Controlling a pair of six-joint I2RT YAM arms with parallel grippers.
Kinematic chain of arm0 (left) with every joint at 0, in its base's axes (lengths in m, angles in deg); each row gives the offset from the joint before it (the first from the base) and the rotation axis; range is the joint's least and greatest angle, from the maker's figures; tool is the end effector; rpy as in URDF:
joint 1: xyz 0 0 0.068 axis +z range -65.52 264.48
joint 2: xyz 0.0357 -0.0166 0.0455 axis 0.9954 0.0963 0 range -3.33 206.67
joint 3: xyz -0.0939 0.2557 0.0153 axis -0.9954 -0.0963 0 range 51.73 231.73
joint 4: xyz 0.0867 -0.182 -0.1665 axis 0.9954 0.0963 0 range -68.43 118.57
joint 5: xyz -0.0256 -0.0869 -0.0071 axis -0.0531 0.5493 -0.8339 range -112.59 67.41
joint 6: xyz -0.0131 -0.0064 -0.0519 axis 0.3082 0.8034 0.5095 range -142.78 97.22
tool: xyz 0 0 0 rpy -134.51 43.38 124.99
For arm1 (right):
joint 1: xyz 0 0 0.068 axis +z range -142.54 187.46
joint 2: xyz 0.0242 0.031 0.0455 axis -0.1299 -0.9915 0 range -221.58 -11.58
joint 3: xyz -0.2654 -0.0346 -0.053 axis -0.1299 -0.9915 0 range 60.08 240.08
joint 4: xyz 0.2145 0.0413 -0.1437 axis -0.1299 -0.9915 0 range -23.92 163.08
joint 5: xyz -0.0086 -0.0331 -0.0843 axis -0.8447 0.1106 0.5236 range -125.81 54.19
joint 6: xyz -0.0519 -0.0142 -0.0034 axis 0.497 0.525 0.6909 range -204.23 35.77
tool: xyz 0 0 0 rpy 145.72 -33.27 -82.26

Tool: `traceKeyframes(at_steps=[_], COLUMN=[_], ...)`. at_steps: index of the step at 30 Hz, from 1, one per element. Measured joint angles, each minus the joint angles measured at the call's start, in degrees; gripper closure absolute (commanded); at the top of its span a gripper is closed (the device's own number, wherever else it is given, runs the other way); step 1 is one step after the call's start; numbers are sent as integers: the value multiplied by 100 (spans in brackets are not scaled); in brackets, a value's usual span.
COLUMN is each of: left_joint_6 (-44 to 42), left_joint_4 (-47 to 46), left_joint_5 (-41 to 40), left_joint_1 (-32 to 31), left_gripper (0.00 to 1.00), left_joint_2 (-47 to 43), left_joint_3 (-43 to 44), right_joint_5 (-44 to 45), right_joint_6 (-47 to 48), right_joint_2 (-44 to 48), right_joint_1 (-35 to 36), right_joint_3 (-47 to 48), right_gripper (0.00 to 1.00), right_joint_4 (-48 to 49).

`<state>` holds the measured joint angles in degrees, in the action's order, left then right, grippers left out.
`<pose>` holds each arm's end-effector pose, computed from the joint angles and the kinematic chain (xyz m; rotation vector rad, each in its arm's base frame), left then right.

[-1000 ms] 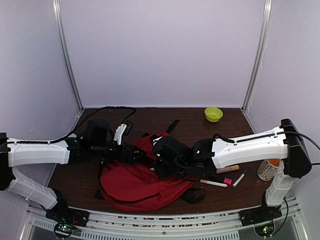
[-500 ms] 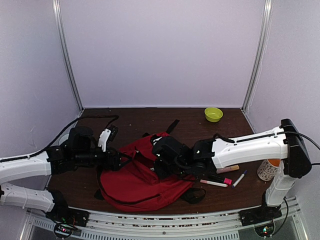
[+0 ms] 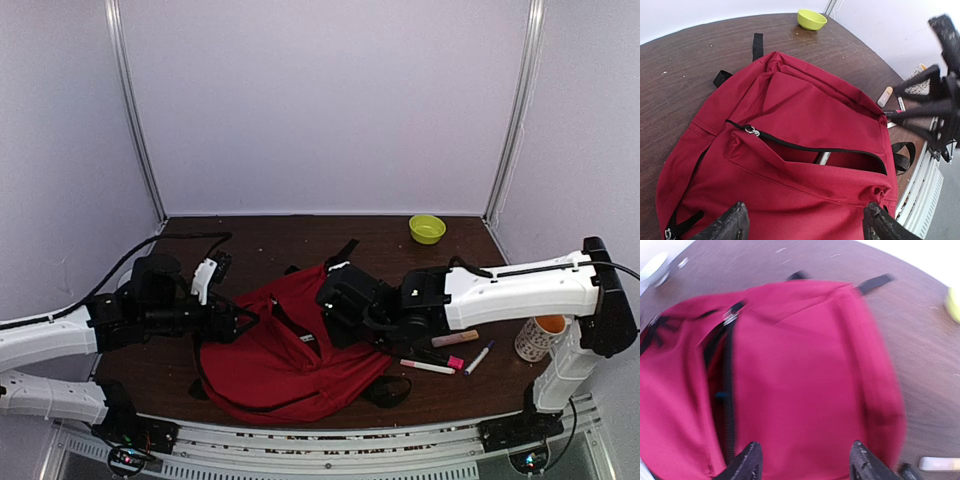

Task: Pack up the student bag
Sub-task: Place the lower front pocket of the student bag, then pick up the glue stick from the center of the board.

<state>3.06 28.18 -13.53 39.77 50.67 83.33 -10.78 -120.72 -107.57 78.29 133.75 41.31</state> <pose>0.1451 -0.1514 0.2362 0.4617 2.1535 -0.8904 0.1323 0.3345 0.2525 -0.5463 2.3558 0.3124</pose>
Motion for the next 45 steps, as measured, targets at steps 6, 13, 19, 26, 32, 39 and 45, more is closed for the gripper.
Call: traceKeyframes(at_steps=[6, 13, 19, 26, 32, 39, 45], left_joint_6=[-68, -122, -131, -131, -131, -131, -131], left_joint_4=[138, 214, 256, 256, 256, 256, 256], left_joint_5=[-96, -269, -286, -284, -282, -282, -282], left_joint_1=[0, 0, 0, 0, 0, 0, 0], left_gripper=[17, 12, 10, 11, 11, 11, 11], left_joint_2=[-131, -205, -232, -240, -243, -258, -258], left_joint_3=[2, 79, 79, 79, 79, 79, 79], right_joint_5=[1102, 1150, 332, -640, -1034, -1185, -1259], right_joint_6=[-1064, -2129, -2658, -3287, -3912, -4251, -4297], right_joint_2=[544, 925, 1480, 1429, 1154, 732, 492], right_joint_1=[-308, -1266, -2260, -3027, -3217, -3410, -3458], right_joint_3=[-87, -962, -2031, -2546, -2627, -2579, -2420], right_gripper=[33, 34, 35, 35, 34, 35, 42], right_joint_4=[-1075, -1740, -1349, -693, -365, -260, -223])
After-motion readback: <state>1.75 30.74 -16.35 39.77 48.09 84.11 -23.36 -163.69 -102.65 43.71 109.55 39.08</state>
